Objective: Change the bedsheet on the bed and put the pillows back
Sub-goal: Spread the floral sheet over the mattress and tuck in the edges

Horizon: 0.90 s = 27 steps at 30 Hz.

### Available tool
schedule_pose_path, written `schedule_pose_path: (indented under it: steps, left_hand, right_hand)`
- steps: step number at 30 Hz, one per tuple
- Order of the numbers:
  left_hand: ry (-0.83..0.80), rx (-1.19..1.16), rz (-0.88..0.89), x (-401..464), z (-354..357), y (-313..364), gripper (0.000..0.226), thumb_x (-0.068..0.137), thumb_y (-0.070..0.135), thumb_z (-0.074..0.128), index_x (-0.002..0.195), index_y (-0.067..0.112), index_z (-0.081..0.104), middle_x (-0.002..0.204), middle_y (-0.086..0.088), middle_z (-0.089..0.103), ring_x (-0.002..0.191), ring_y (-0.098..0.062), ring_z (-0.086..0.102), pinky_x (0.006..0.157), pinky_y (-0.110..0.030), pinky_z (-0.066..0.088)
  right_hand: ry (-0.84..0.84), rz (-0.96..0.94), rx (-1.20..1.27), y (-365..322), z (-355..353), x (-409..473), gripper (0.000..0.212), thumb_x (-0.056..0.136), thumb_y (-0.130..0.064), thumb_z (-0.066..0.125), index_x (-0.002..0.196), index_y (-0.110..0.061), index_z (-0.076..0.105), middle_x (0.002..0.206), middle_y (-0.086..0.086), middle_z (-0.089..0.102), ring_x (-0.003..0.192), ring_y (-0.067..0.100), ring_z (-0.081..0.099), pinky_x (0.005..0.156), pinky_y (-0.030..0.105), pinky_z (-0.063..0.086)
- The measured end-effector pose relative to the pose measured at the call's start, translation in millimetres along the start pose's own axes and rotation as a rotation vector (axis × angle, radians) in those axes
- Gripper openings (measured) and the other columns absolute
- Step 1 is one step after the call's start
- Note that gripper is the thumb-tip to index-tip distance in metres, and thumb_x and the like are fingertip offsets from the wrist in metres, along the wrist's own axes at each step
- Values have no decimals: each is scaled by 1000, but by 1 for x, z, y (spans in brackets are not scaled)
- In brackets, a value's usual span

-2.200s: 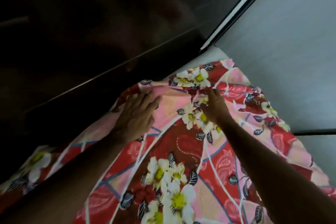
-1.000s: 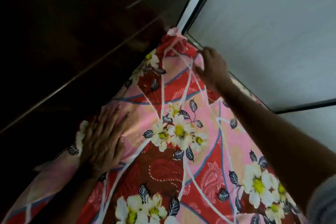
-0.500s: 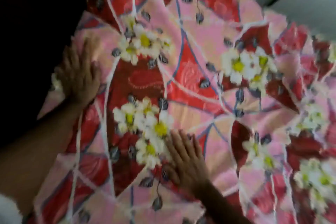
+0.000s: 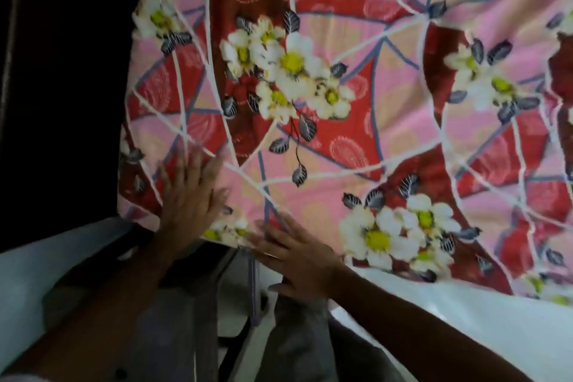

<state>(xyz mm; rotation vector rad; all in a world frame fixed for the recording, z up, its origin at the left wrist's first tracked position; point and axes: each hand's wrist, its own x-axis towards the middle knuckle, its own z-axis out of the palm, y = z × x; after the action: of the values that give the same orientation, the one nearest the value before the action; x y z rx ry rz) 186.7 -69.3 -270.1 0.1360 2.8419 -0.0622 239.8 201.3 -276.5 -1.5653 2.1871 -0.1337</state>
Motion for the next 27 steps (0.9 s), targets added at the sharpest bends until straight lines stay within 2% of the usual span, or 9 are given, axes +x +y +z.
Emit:
schedule_pose_path:
  steps: [2,6,12,15,17,19,21,25,27]
  left_hand:
    - [16,-52,-243,-23,13,4,77,98,67,31,163,32,9,171,-14,4,155,-45,4,117,-73,8]
    - [-68,-391,-635,-17,-7,34,85,89,65,37,161,26,14,167,-25,8,151,-52,9,114,-76,11]
    - [-84,24,497,-58,-20,151,75,89,54,60,152,21,38,158,-14,35,144,-40,35,108,-57,39]
    - [-141,159,641,-80,-16,226,72,83,51,74,141,20,45,145,-9,46,128,-32,46,96,-47,45]
    - [-107,233,649,-77,-10,256,60,84,51,72,129,18,50,129,-8,52,111,-31,50,85,-44,44]
    - [-106,288,633,-65,-13,274,43,88,45,69,119,18,56,119,-7,55,104,-30,52,80,-43,44]
    - [-140,302,698,-53,-18,288,27,88,35,71,106,18,61,108,-7,58,98,-30,56,75,-43,45]
    - [-356,293,880,-26,-30,286,12,88,26,67,84,21,57,91,-1,53,82,-25,58,63,-36,39]
    - [-544,285,939,-8,-41,288,22,84,27,69,75,25,49,82,8,48,73,-17,53,59,-30,32]
  right_hand:
    - [29,56,-9,-23,18,-32,73,88,-52,57,150,-18,40,163,8,26,153,31,12,121,60,9]
    - [188,634,93,-29,21,-116,76,78,-18,63,150,-25,41,163,3,28,151,27,20,116,59,25]
    - [346,1485,369,-25,46,-256,80,79,-21,70,149,-27,32,158,7,30,139,36,34,104,63,36]
    - [568,1854,583,-34,72,-274,71,81,-18,70,143,-13,36,147,16,36,128,42,39,97,59,41]
    - [852,2069,1016,-33,92,-278,66,83,-22,73,138,-7,39,137,20,43,123,41,45,98,50,42]
    - [1246,2041,1730,-32,96,-279,52,86,-34,74,126,-12,48,122,14,54,113,31,56,95,42,46]
    - [1383,1777,2123,-30,96,-286,26,93,-41,66,107,-21,57,108,4,61,99,20,59,89,39,48]
    - [1431,1732,1827,-11,93,-311,9,90,-17,67,84,-18,60,82,-1,62,78,13,57,72,30,43]
    - [1271,1756,1663,-6,97,-333,17,71,-16,66,87,-11,69,80,0,64,73,13,56,72,29,45]
